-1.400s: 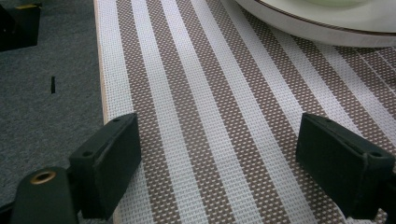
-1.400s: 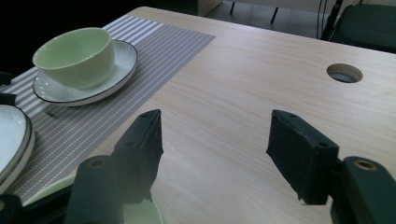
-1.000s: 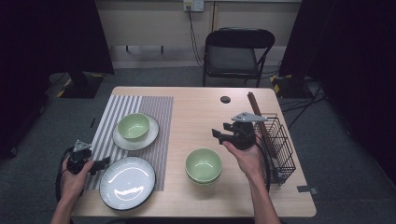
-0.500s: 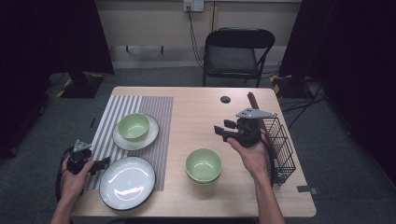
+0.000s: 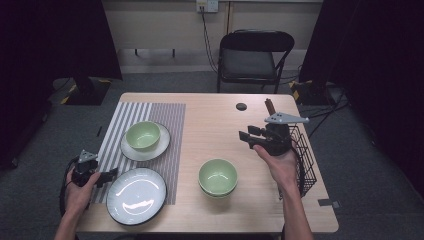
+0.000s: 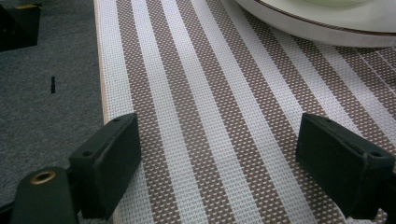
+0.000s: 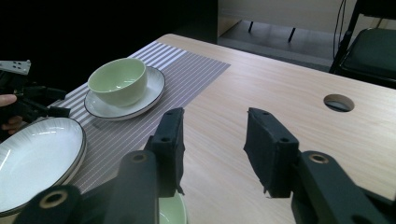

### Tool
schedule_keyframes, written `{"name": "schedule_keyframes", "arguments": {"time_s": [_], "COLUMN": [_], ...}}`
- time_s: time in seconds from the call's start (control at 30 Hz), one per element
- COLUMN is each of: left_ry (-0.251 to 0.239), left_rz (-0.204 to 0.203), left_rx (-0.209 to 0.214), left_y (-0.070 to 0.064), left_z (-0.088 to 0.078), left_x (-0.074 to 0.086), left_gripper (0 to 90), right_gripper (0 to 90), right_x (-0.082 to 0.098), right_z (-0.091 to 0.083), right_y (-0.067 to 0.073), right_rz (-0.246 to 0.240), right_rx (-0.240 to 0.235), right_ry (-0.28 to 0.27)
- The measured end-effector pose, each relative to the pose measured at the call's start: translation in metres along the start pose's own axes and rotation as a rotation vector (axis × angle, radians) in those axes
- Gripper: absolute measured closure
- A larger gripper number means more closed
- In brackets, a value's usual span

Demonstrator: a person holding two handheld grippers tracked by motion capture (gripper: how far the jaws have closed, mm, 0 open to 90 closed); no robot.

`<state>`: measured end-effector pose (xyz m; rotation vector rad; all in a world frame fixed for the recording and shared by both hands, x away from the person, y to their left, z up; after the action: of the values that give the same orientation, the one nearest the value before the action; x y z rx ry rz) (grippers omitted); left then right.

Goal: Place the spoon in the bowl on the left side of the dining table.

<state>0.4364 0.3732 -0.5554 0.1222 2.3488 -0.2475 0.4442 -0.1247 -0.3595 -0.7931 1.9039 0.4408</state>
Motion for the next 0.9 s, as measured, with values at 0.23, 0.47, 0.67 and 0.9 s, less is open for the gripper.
{"name": "schedule_keyframes", "arguments": {"time_s": [0.23,0.47,0.67,0.9], "left_ry": [0.0,0.0,0.0,0.0], "left_rz": [0.001,0.0,0.0,0.0], "left_rx": [0.0,0.001,0.001,0.0], "left_y": [0.0,0.0,0.0,0.0], "left_z": [0.0,0.0,0.0,0.0], "left_x": [0.0,0.0,0.0,0.0], "left_gripper": [13.7,13.7,13.7,13.7], "right_gripper": [62.1,62.1,65.0,67.6], "right_x": [-0.001,-0.001,0.005,0.017], "right_z": [-0.013,-0.027,-0.038,-0.047], "right_y": [-0.008,-0.013,-0.021,-0.029], "right_rz": [0.003,0.0,-0.002,0.008], "right_rx": [0.009,-0.004,-0.015,-0.02], "right_ry": [-0.02,-0.013,-0.002,0.019]}}
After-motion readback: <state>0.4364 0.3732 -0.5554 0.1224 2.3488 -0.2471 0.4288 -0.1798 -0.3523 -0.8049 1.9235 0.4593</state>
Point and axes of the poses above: each handheld gripper's, and its own axes: z roughly forward along the jaws, x roughly out of its underside, y roughly to its left, the point moved 8 cm from there along z, roughly forward along the jaws, and after that the axes turned 11 degrees about -z, right-handed, at the moved point
